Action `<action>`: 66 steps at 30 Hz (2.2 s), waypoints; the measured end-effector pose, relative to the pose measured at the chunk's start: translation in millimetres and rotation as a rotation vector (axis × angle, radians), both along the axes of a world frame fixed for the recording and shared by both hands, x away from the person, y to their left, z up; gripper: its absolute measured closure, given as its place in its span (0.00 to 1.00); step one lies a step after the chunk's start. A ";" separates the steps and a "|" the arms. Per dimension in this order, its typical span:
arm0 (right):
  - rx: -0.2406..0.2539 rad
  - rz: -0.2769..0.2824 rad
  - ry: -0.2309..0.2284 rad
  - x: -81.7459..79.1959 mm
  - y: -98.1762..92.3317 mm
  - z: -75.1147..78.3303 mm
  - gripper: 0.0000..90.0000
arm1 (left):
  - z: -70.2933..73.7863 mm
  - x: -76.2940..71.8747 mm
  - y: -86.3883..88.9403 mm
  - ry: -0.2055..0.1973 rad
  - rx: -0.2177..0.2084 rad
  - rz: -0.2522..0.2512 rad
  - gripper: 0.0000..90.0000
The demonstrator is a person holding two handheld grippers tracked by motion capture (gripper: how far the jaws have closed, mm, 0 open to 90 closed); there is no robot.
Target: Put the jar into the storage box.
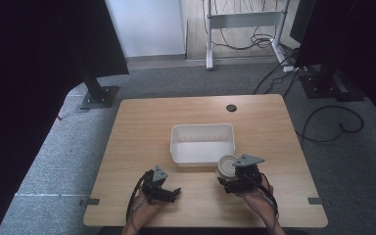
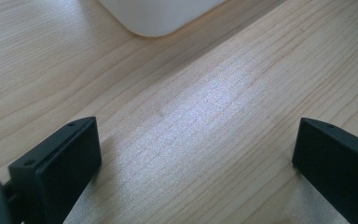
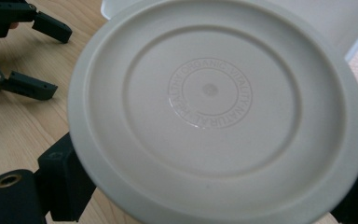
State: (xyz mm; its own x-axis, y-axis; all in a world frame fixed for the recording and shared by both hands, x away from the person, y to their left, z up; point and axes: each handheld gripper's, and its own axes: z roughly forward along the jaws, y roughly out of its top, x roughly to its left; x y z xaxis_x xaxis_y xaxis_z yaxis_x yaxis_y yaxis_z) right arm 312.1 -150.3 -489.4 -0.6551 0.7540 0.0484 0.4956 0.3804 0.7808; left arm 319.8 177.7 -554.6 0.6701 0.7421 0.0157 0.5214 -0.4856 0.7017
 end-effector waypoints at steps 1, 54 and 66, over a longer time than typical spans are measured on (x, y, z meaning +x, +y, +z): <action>0.002 0.001 0.001 1.0 1.1 0.2 0.10 | 0.0 0.0 0.0 0.000 0.000 0.000 0.01; -0.035 0.013 -0.026 73.8 77.8 16.1 0.10 | 0.0 0.1 0.4 0.000 0.000 -0.005 0.01; -0.032 0.005 -0.018 91.6 95.6 11.5 0.10 | -0.1 0.0 0.2 0.000 -0.003 -0.002 0.01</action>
State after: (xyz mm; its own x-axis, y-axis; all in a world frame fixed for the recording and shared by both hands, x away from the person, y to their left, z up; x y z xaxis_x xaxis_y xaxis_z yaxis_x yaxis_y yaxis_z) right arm 403.7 -54.7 -477.9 -0.6591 0.7519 0.0120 0.4794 0.4079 0.7770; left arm 319.8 177.9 -554.7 0.6718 0.7406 0.0135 0.5200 -0.4845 0.7034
